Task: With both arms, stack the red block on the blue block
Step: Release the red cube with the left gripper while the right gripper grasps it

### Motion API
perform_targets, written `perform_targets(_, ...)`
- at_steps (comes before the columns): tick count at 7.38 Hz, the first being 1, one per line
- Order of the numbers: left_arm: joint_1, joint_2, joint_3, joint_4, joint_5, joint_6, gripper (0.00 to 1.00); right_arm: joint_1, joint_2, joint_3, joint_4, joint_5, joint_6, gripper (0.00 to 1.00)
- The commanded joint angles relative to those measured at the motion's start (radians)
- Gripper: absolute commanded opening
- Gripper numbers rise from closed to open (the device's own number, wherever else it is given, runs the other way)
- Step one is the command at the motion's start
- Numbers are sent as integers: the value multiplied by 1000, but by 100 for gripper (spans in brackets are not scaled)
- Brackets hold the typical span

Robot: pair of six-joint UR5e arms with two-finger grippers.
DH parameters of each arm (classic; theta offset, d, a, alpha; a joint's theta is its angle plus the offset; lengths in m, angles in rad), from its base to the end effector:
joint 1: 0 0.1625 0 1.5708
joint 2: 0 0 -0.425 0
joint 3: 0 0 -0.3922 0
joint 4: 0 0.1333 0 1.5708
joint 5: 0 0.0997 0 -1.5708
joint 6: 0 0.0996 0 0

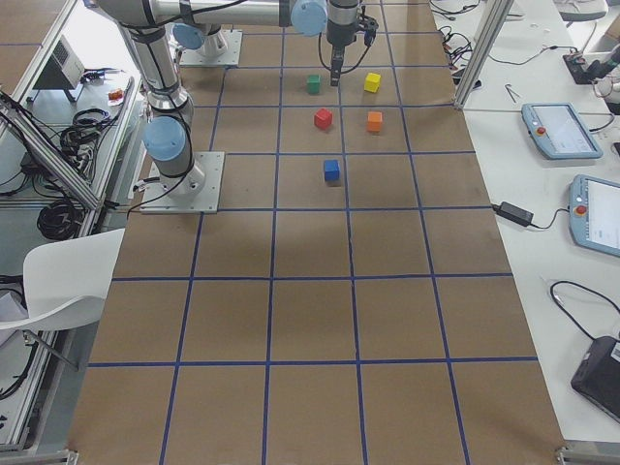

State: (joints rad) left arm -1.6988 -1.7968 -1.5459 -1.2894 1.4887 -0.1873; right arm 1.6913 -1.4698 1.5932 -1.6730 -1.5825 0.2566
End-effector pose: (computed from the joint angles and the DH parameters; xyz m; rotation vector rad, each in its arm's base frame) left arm -0.2152 -0.5640 0.4074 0.0853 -3.0451 0.1012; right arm 0.1948 -0.5099 0.4354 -0.2124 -3.1188 -0.0291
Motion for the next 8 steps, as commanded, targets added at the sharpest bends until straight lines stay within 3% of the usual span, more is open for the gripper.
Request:
perform_targets(1,106,97,45,-251,7,63,100,95,66,76,-190,1,27,100)
perform_targets(3,146,145,49,-248,10,120,100,135,112,99,-244,3,36,100)
perform_targets(5,146,143,69,-248,13,120,100,140,164,181,-429,6,18,98)
perform_targets(8,145,149,52,-246,10,118,100,152,224,261,-597,47,-123,97)
